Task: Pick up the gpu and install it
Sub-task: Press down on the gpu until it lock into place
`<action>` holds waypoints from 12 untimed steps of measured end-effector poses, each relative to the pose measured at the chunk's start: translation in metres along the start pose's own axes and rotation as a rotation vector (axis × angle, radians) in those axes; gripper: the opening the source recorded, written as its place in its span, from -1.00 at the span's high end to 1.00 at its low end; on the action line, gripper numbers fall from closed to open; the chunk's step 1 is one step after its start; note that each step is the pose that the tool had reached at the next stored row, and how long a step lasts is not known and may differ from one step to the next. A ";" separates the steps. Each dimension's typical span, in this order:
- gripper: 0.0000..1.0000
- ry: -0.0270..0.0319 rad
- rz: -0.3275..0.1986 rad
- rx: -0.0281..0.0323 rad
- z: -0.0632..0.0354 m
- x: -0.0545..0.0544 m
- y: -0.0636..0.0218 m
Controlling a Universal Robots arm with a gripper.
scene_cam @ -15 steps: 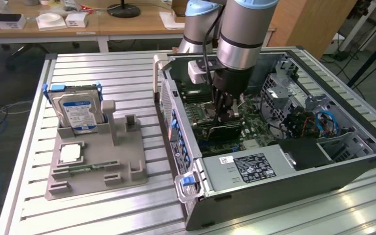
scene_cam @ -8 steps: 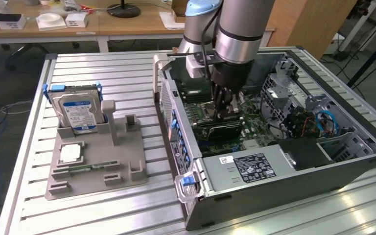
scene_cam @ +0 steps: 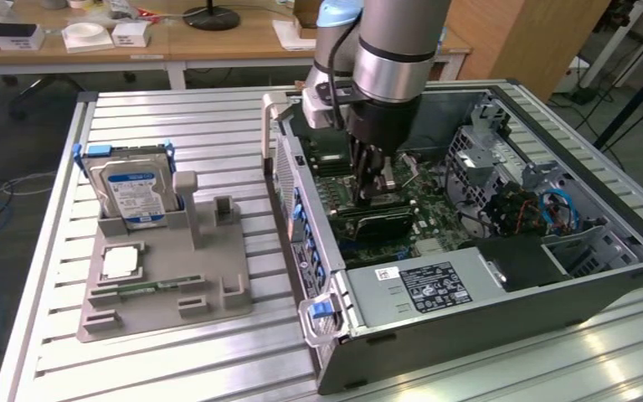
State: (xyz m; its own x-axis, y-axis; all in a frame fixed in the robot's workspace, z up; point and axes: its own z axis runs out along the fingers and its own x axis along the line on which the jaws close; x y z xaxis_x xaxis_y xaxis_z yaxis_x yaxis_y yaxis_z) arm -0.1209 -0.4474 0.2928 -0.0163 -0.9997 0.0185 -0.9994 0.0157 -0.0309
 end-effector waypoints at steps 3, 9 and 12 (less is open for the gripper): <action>0.79 -0.0001 0.000 0.0001 -0.0011 -0.001 0.0041; 0.79 0.0000 0.000 0.0000 -0.0033 -0.001 0.0111; 0.79 -0.0001 0.000 0.0000 -0.0038 -0.001 0.0150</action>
State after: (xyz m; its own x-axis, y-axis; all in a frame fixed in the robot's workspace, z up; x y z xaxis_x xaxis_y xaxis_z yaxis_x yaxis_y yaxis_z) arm -0.1360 -0.4459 0.2961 -0.0164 -0.9997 0.0184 -0.9994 0.0158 -0.0309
